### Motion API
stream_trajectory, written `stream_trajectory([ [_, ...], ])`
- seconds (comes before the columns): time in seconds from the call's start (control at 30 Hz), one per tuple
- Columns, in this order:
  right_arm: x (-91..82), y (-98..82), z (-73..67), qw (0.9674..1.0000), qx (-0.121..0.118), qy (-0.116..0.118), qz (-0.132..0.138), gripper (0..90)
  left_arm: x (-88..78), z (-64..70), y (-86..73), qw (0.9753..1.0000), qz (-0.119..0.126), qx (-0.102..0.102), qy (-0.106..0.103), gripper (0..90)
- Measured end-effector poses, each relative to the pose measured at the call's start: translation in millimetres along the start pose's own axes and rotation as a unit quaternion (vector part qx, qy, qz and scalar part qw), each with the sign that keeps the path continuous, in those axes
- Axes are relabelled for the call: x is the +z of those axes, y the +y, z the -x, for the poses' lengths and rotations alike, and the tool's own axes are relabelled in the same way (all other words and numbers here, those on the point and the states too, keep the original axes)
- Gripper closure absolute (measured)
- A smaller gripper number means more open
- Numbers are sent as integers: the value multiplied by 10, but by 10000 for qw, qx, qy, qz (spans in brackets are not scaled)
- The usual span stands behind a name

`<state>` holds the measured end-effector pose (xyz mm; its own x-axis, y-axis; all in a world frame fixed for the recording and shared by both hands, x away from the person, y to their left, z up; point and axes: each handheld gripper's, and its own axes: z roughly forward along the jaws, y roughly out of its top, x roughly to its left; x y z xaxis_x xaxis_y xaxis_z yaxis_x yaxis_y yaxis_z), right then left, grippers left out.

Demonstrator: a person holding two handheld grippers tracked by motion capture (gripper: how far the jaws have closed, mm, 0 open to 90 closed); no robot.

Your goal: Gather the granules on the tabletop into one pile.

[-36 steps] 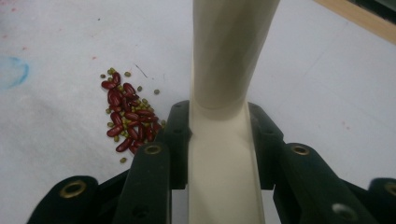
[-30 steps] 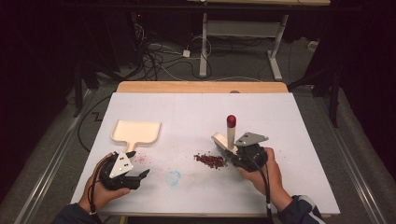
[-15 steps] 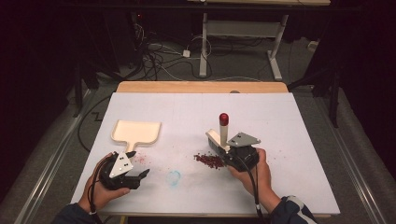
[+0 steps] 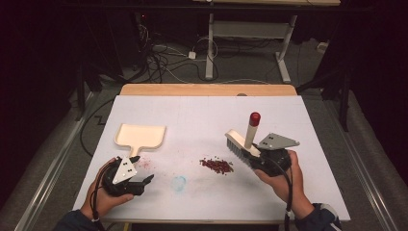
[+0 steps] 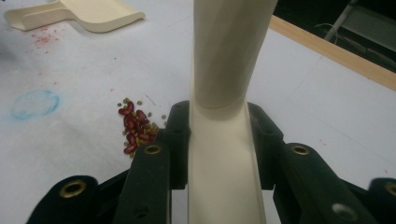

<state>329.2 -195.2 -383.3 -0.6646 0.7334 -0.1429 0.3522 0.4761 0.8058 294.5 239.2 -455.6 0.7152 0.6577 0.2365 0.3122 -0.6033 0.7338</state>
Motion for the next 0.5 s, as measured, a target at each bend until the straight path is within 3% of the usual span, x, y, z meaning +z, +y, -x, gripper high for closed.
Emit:
stream_trajectory([
  [0.27, -369, -127, 143, 9980, -246, 567, -117, 672, 2, 4, 6, 10000, -7, 0, 5, 220],
  [0.5, -628, -222, 289, 9935, -563, 893, -431, 672, 8, 2, 5, 10000, -44, 10, 0, 220],
])
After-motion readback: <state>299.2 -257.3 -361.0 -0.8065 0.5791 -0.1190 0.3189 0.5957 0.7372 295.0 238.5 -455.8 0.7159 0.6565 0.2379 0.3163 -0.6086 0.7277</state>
